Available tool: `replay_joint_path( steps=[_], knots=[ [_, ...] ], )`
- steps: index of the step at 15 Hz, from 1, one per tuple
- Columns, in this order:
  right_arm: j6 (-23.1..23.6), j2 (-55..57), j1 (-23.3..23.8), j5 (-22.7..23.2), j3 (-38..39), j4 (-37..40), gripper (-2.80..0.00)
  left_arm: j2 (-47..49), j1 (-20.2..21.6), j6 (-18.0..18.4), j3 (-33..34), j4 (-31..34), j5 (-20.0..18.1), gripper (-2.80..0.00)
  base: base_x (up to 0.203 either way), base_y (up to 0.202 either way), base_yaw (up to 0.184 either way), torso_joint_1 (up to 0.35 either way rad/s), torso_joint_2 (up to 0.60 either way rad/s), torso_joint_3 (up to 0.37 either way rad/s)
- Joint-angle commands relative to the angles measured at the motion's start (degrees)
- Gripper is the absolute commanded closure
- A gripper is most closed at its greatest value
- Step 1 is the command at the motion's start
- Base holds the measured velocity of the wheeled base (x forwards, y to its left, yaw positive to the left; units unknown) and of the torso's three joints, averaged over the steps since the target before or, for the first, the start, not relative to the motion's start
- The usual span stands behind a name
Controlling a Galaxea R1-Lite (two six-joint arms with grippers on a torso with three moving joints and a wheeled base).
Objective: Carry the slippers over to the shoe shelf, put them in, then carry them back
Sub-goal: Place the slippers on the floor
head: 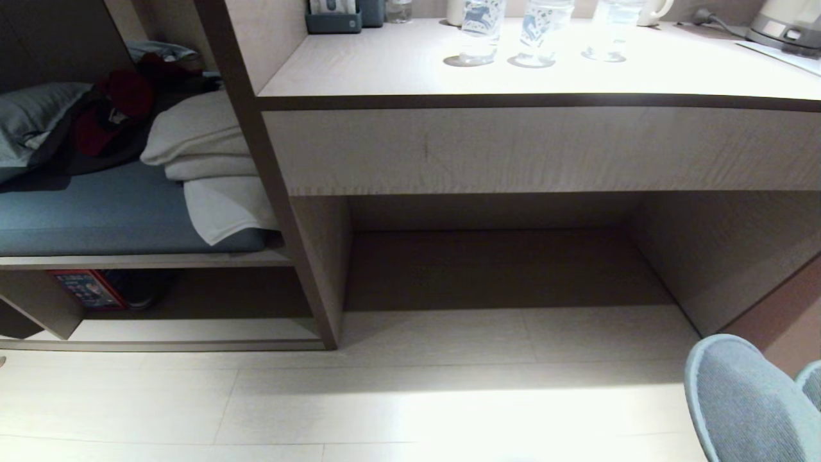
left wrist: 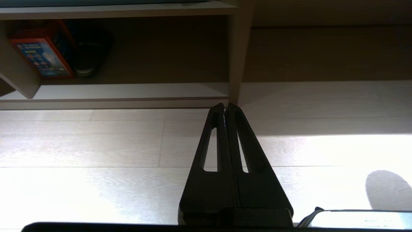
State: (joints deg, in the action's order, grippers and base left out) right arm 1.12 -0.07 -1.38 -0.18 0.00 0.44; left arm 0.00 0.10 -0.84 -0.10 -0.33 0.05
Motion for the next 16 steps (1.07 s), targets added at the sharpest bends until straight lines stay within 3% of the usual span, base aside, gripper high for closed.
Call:
replay_joint_path(
  steps=[1,10,16],
  knots=[
    [0.02,0.07,-0.03,0.01,0.09,-0.05,0.00,0.09,-0.01,-0.04,0.01,-0.02,0.04,0.00,0.000,-0.198,0.002,0.005,0.00,0.006],
    [0.02,0.07,-0.03,0.01,0.09,0.00,0.00,0.07,0.08,-0.04,0.01,-0.02,0.04,0.00,-0.027,-0.186,0.001,0.002,0.00,0.002],
    [0.02,0.07,-0.03,0.01,0.09,0.00,0.00,0.09,-0.01,0.05,0.01,-0.02,0.04,0.00,-0.009,-0.008,-0.002,0.000,0.00,0.002]
  ],
)
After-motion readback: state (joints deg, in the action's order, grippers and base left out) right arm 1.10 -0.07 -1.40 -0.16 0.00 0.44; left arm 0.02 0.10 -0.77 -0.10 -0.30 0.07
